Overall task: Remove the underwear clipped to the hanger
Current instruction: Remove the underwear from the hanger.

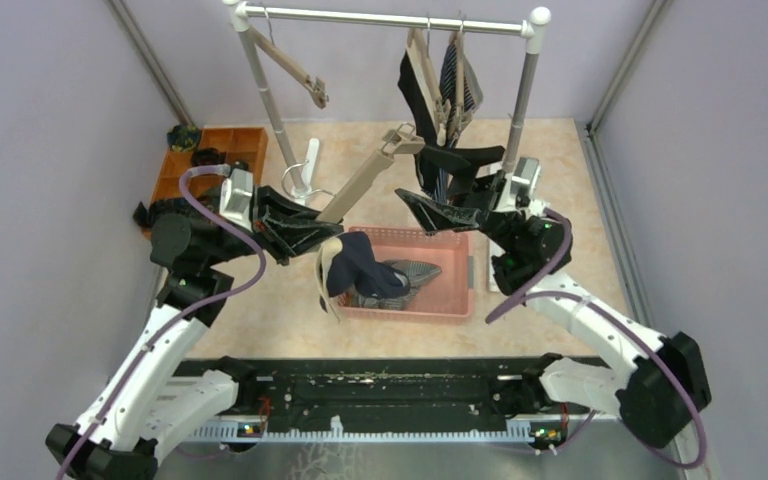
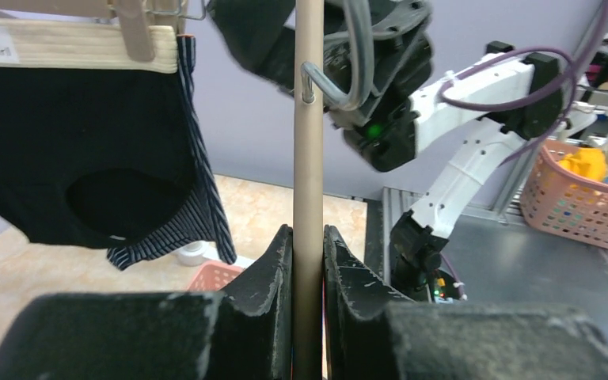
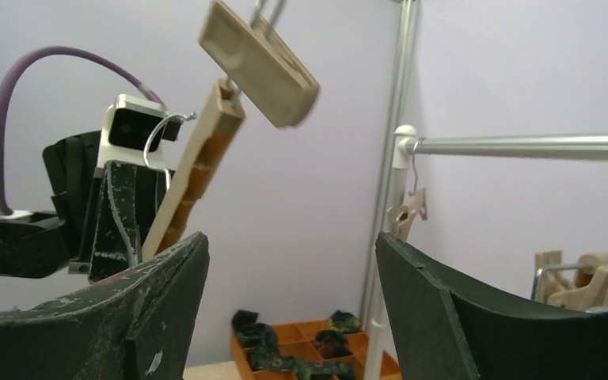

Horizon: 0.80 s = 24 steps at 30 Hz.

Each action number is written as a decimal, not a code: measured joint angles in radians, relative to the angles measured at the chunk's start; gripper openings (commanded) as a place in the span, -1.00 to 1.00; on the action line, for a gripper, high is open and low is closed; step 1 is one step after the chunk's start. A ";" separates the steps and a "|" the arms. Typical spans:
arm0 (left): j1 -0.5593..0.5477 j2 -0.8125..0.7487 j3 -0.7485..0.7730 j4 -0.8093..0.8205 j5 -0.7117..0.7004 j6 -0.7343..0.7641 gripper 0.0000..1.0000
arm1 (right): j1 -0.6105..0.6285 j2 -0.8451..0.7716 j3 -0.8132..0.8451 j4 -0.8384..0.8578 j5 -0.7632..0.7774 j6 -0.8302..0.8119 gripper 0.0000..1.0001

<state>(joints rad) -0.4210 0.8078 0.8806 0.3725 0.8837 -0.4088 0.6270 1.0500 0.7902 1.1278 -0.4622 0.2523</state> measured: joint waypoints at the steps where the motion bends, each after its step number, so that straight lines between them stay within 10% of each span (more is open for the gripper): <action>1: 0.000 0.012 -0.006 0.036 0.013 -0.021 -1.00 | -0.013 0.034 0.000 0.049 -0.016 0.043 0.50; 24: -0.013 0.208 -0.020 0.415 0.137 -0.231 -1.00 | -0.028 0.303 0.193 0.405 -0.241 0.521 0.37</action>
<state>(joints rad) -0.4339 1.0157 0.8604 0.7876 1.0210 -0.6399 0.5991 1.3529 0.9829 1.5330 -0.7033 0.7731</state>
